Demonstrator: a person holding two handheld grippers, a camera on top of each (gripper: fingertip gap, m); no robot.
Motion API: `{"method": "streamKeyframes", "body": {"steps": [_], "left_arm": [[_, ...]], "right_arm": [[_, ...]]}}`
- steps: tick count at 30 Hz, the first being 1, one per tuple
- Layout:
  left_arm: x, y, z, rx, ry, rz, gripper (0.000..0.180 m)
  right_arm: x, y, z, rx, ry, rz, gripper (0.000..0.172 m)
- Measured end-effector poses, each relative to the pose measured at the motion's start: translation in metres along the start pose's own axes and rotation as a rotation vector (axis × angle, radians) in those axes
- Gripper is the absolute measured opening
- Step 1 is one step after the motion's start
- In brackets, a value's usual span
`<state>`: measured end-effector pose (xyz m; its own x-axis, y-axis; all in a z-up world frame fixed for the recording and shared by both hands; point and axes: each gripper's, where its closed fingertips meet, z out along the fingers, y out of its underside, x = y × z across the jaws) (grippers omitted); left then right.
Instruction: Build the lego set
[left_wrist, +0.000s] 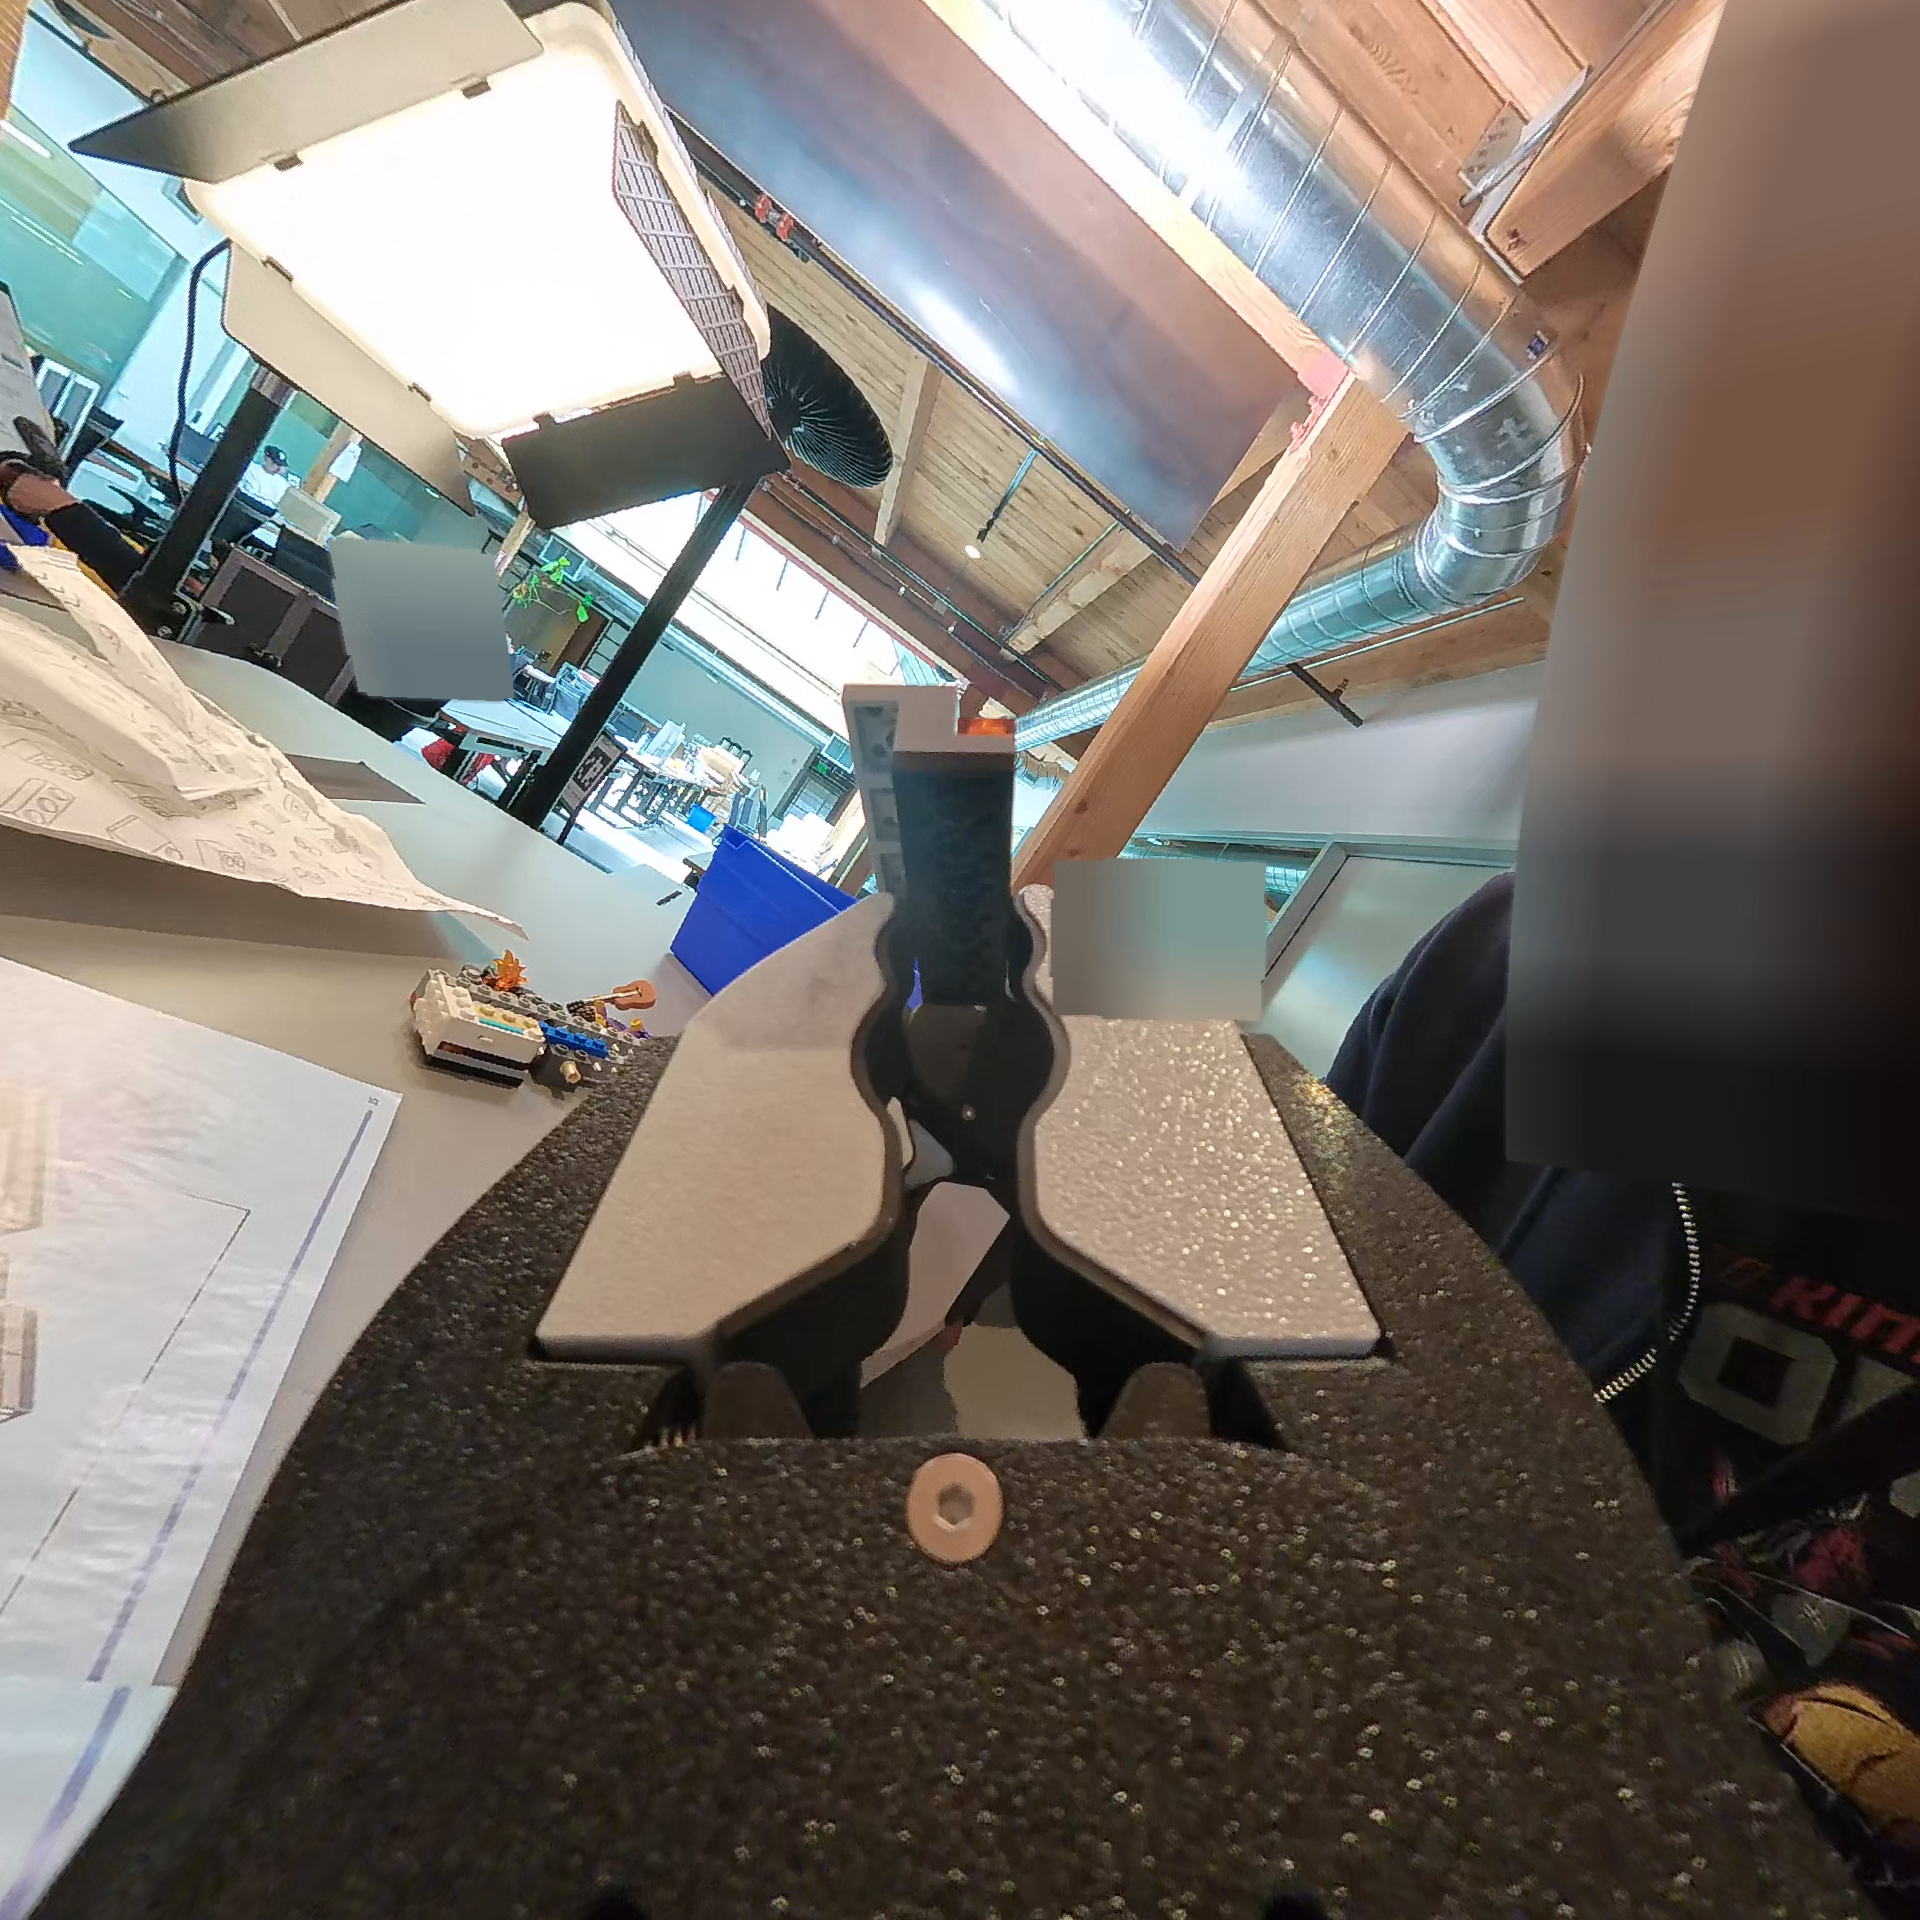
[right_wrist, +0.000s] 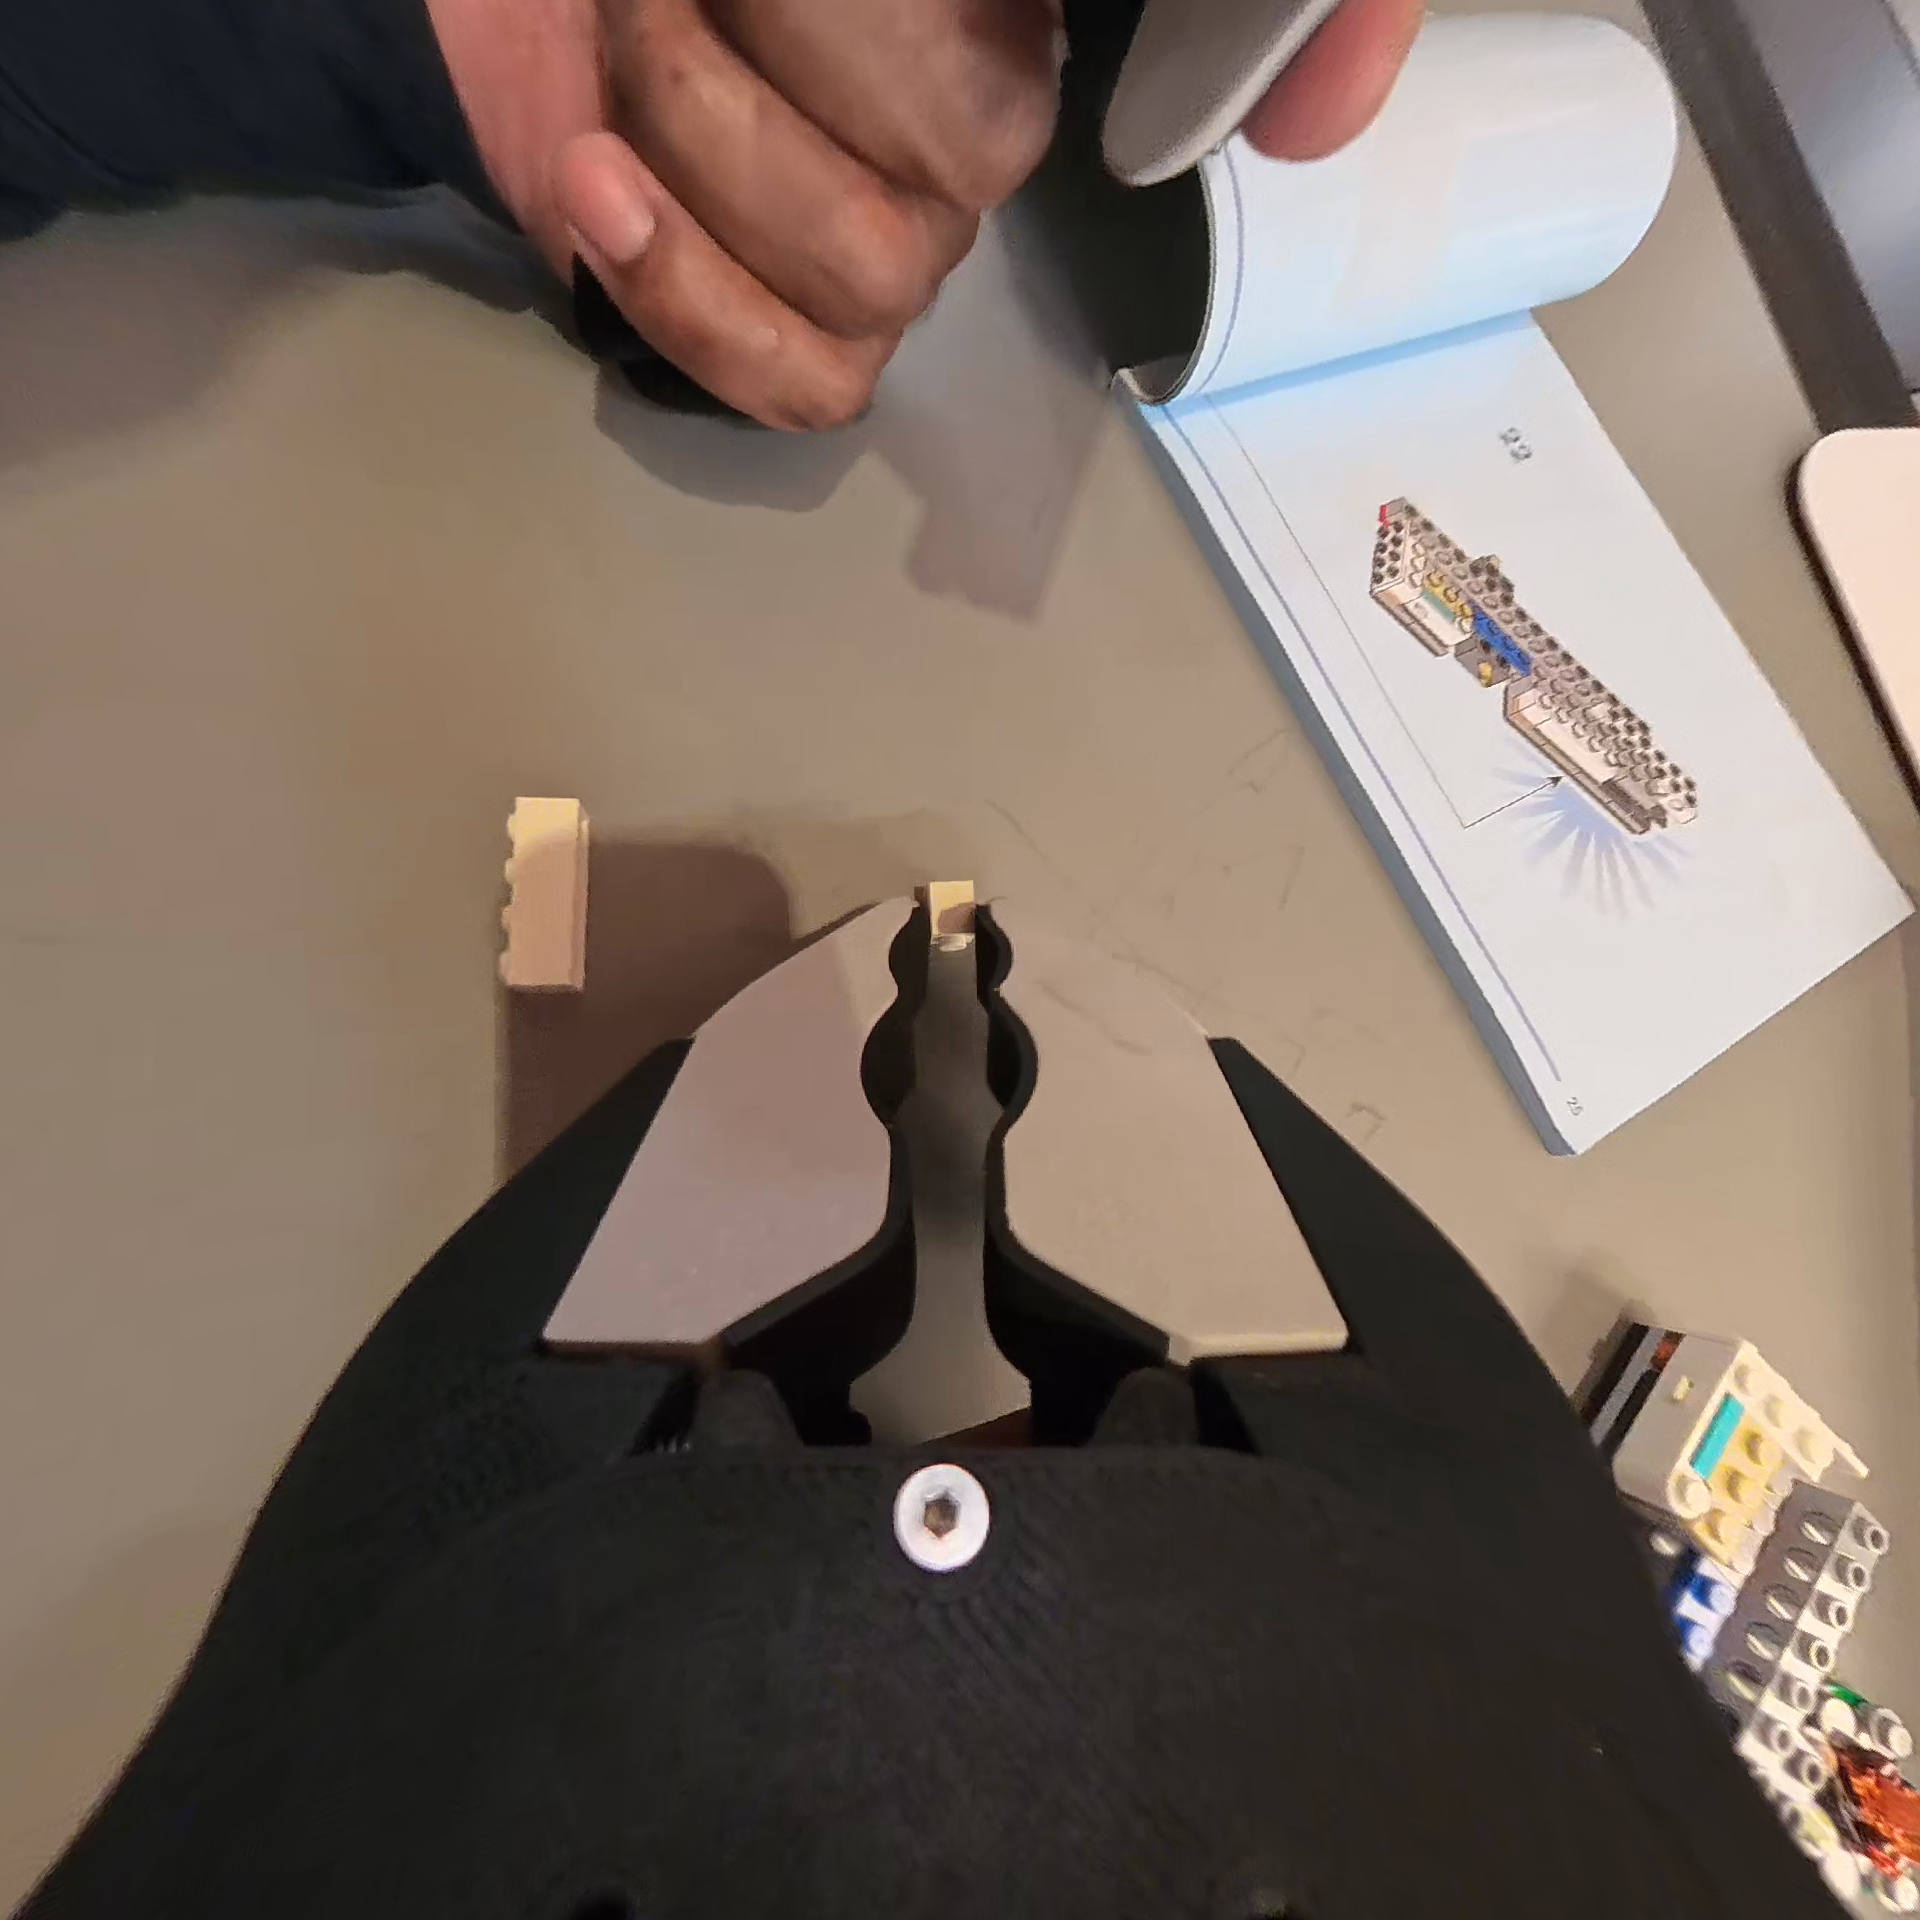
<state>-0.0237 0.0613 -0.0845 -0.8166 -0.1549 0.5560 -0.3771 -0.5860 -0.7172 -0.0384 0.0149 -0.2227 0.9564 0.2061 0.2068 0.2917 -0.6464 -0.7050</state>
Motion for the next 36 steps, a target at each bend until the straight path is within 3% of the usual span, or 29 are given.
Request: {"method": "streamKeyframes", "body": {"steps": [9,15,21,36], "left_arm": [[-0.001,0.005,0.004,-0.023,-0.002,-0.004,0.017],[-0.002,0.005,0.003,-0.026,-0.008,-0.003,0.017],[-0.002,0.007,0.004,-0.036,-0.011,-0.001,0.017],[-0.001,0.007,0.004,-0.034,-0.009,-0.005,0.017]], "right_arm": [[0.005,0.003,-0.014,-0.136,0.131,-0.174,0.016],[0.011,0.006,-0.021,-0.083,0.114,0.004,0.024],[0.009,0.009,-0.016,-0.068,0.08,0.015,0.012],[0.011,0.02,-0.008,-0.094,0.06,0.133,0.017]]}}
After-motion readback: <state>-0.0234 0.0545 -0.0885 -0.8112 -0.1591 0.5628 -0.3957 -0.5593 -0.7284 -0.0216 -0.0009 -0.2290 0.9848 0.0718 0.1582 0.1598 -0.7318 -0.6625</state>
